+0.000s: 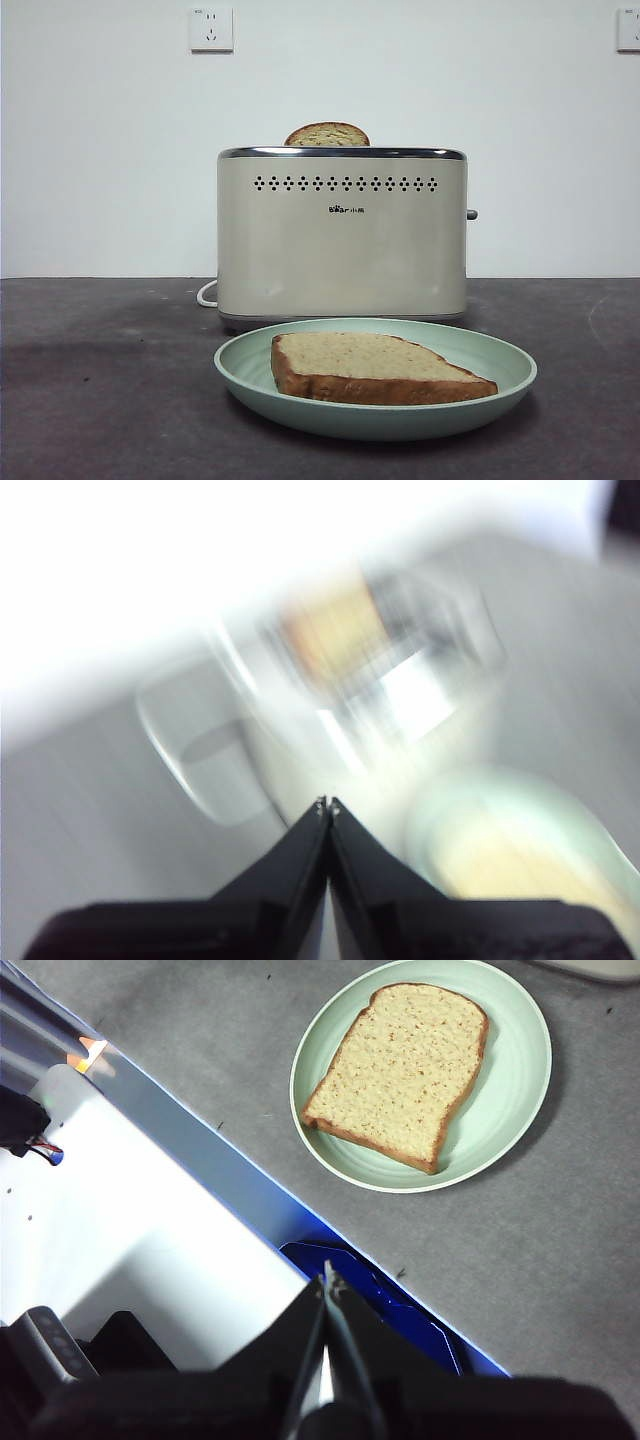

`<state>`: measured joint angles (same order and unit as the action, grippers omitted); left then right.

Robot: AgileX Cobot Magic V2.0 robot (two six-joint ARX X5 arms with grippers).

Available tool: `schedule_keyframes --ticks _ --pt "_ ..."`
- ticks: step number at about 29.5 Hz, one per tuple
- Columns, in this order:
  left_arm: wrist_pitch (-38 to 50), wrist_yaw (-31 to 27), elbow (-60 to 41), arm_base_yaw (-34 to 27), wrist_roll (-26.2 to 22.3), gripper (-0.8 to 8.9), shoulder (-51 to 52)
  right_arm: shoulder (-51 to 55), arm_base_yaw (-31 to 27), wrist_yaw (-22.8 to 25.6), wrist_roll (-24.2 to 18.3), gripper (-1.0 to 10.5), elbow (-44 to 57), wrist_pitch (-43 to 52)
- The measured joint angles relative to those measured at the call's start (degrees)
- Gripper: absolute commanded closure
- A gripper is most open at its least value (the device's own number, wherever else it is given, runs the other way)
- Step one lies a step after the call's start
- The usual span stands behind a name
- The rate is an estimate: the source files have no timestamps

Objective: Take the bread from the toaster,put the bread on the plate,put the plate on the table

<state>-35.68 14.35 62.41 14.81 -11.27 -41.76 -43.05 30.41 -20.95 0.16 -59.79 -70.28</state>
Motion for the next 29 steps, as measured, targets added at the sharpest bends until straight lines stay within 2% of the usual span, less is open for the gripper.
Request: schedule_keyframes --ticks 3,11,18,29 --pt "14.6 2.7 -6.4 -8.4 -1.4 8.17 7.3 0.0 0.0 0.0 0.0 9.5 0.0 0.0" --pt "27.5 -2.0 -28.2 -16.2 -1.8 8.18 21.1 0.0 0.0 0.0 0.0 9.5 0.0 0.0" --pt "33.3 -2.2 -47.5 -16.9 1.0 8.17 30.0 0.0 0.0 0.0 0.0 9.5 0.0 0.0" --pt "33.7 -4.9 -60.7 -16.9 6.9 8.18 38.4 0.0 0.0 0.0 0.0 9.5 0.0 0.0"
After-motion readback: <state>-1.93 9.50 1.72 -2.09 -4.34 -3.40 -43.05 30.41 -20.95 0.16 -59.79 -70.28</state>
